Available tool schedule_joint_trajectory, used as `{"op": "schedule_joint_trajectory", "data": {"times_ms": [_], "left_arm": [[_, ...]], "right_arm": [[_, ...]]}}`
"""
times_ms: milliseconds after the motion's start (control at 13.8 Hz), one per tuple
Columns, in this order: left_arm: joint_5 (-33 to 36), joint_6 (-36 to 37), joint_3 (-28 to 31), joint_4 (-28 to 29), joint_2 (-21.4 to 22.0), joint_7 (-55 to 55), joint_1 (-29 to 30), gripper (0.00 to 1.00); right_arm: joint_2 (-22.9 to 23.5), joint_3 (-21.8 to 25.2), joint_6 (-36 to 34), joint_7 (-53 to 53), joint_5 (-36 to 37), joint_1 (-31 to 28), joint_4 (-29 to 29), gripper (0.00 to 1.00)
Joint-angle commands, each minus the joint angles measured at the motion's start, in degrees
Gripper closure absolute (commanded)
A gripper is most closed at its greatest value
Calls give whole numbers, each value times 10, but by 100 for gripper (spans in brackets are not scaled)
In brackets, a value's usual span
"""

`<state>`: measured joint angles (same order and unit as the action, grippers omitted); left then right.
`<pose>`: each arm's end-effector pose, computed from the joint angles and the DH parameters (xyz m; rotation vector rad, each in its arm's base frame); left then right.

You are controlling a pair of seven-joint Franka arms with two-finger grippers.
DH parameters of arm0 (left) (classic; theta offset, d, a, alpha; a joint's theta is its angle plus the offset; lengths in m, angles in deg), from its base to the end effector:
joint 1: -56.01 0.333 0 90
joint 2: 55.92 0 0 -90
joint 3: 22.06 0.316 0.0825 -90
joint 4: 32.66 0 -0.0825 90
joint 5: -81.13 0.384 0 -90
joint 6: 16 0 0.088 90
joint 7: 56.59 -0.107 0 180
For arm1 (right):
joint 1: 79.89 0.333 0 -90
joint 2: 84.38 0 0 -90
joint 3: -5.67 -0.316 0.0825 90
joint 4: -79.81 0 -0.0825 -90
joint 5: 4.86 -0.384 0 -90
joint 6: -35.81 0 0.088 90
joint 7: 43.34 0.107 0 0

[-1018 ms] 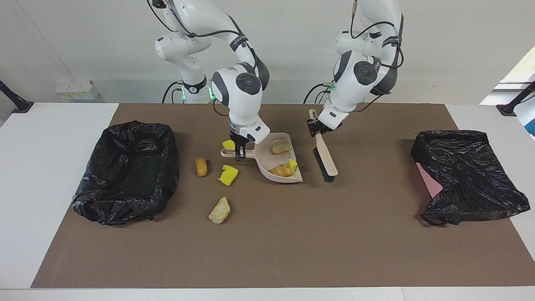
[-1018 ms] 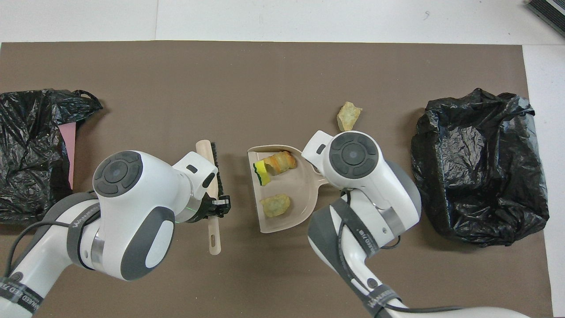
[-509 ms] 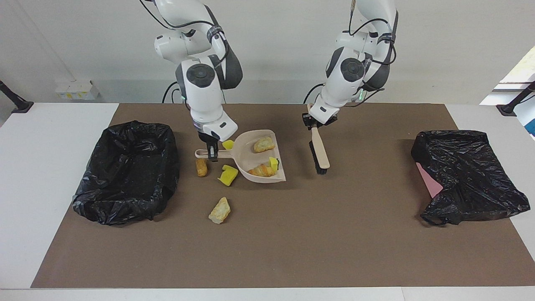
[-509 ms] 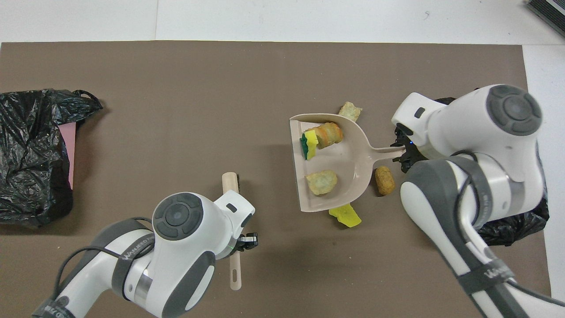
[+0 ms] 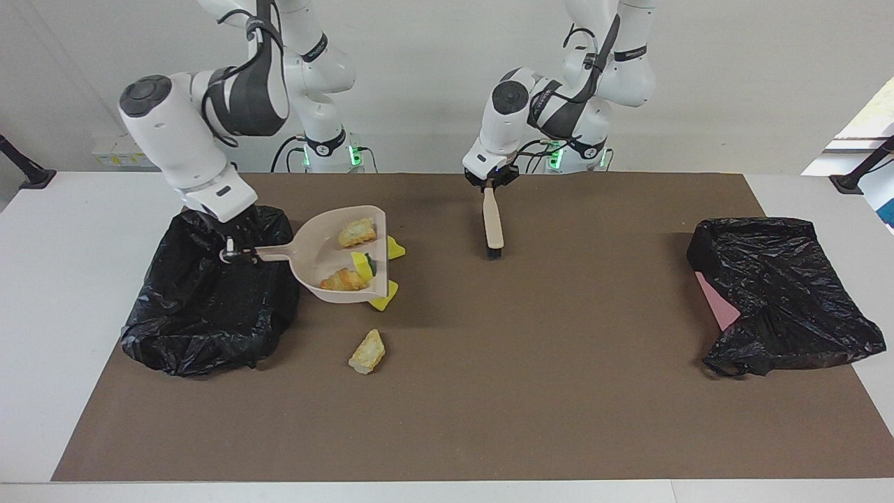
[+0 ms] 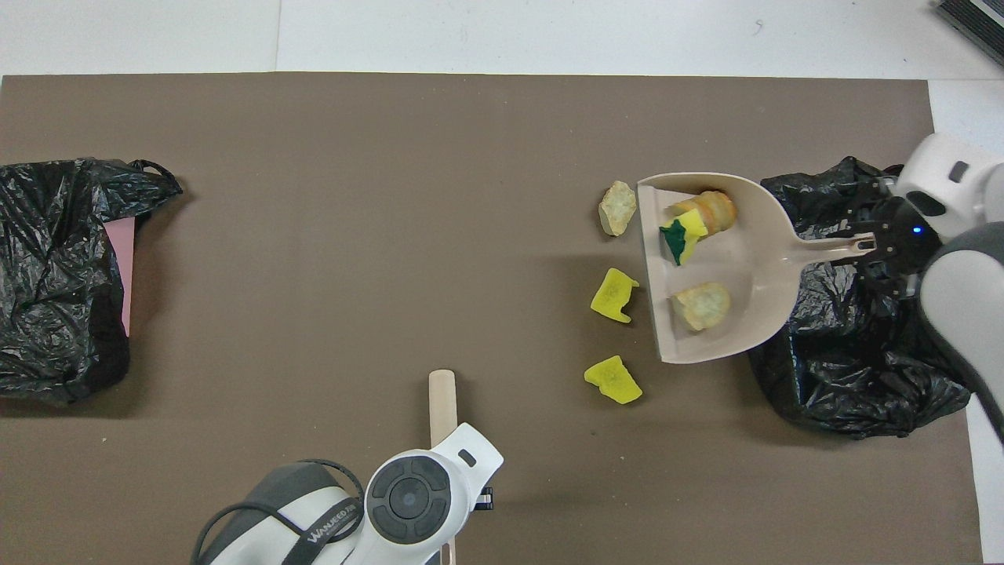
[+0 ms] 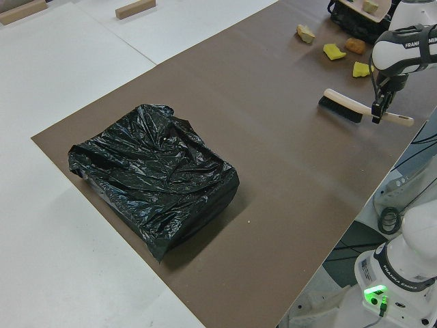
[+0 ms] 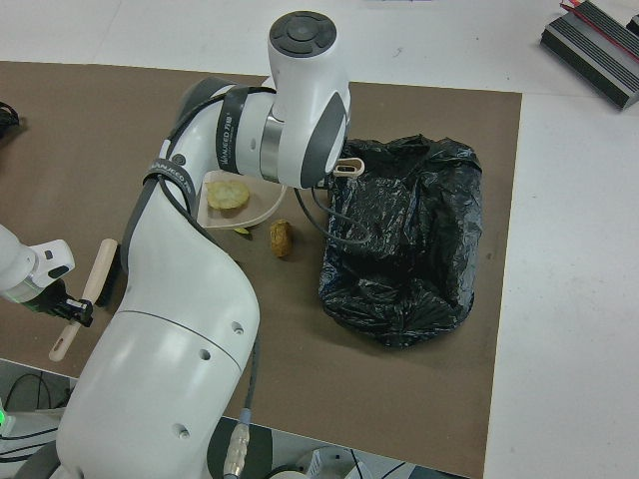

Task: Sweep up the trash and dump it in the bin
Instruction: 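Carry the loaded dustpan with the right gripper toward the nearer trash bag, then tip the dustpan over the bag with the right gripper while the left gripper withdraws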

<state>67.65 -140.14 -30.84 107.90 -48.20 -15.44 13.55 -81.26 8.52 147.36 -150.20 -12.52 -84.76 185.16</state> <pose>0.2741 -0.3551 0.3374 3.1175 -0.0404 -0.3485 0.5797 -0.0691 0.4991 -2.0728 -2.3233 -0.2066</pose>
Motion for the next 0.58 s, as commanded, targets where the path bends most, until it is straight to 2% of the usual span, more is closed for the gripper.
{"op": "schedule_joint_trajectory", "data": {"times_ms": [0,218,291,436,509], "left_arm": [[15,-23,10,26,25,31,-10,100],[15,-45,10,44,24,32,-10,100],[15,-60,10,52,24,32,-10,93],[16,-62,10,52,20,27,-8,0],[20,-57,10,44,16,25,-1,0]], "right_arm": [[-13,-1,-16,-105,-21,-74,-1,100],[-20,0,-11,-195,15,-126,6,100],[-21,0,-2,-213,50,-135,8,100],[-22,1,26,-215,88,-156,13,100],[-22,1,44,-213,113,-159,14,100]]}}
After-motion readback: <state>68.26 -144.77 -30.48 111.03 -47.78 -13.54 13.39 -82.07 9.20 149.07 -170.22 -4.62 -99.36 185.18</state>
